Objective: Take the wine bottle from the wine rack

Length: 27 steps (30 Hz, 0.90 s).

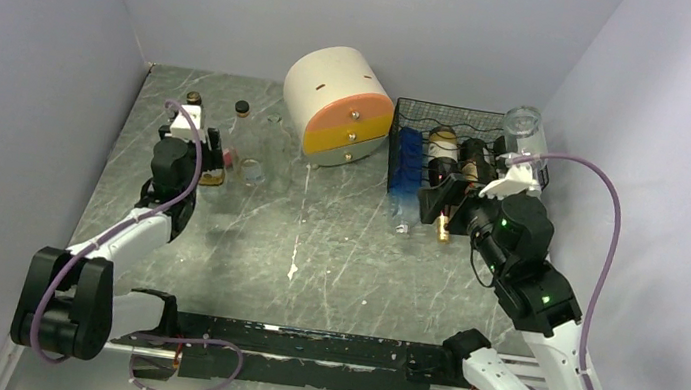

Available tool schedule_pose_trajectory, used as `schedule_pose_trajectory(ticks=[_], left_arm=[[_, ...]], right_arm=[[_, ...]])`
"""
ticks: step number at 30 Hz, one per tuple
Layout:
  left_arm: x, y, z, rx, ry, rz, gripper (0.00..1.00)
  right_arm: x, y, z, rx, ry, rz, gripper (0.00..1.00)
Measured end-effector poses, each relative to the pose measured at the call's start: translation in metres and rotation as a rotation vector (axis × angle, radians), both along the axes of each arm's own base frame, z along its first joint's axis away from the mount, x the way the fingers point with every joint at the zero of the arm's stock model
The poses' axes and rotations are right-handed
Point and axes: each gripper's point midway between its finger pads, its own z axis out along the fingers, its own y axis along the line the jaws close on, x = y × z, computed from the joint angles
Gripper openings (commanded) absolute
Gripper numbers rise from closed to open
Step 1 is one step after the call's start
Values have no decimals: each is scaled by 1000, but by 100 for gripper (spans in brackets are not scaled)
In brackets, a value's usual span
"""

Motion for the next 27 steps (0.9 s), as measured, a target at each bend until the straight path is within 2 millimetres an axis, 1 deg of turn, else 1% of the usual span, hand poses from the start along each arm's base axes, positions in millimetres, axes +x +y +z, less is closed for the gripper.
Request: schedule_pose_trajectory(ticks=[2, 4, 5, 6, 7, 8, 12, 14, 21, 22, 23, 25, 27], left_arm=[[0, 0, 0, -3, -7, 1, 59], [0, 0, 0, -11, -8, 11, 68], [0, 0, -1, -16, -9, 19, 76], [0, 0, 0, -16, -9, 26, 88], [-1, 0, 0, -15, -9, 30, 97], [-1, -1, 1, -15, -14, 34, 99], [-2, -8, 21, -24, -80, 38, 100], [-5, -8, 33, -30, -115, 47, 99], [-19, 4, 61, -61, -186, 122, 99], [-24, 7, 70, -69, -208, 133, 99], [-25, 7, 73, -71, -217, 136, 99], [-32, 9, 86, -80, -253, 139, 99], [-39, 9, 100, -90, -292, 132, 99]], right_arm=[[0, -1, 1, 1, -4, -4, 100], [-1, -2, 2, 3, -8, -7, 100], [-1, -2, 3, 3, -10, -8, 100], [-2, -3, 3, 4, -12, -9, 100], [-2, -3, 4, 4, -14, -10, 100], [-2, -3, 4, 5, -15, -10, 100], [-2, -3, 3, 1, -10, -11, 100], [-1, -3, 1, -2, -5, -12, 100], [0, -2, 2, -2, 0, -9, 100], [0, -2, 3, -2, 0, -9, 100], [0, -2, 4, -1, -1, -8, 100], [0, -1, 4, 1, 0, -6, 100], [0, -1, 5, 3, 1, -6, 100]])
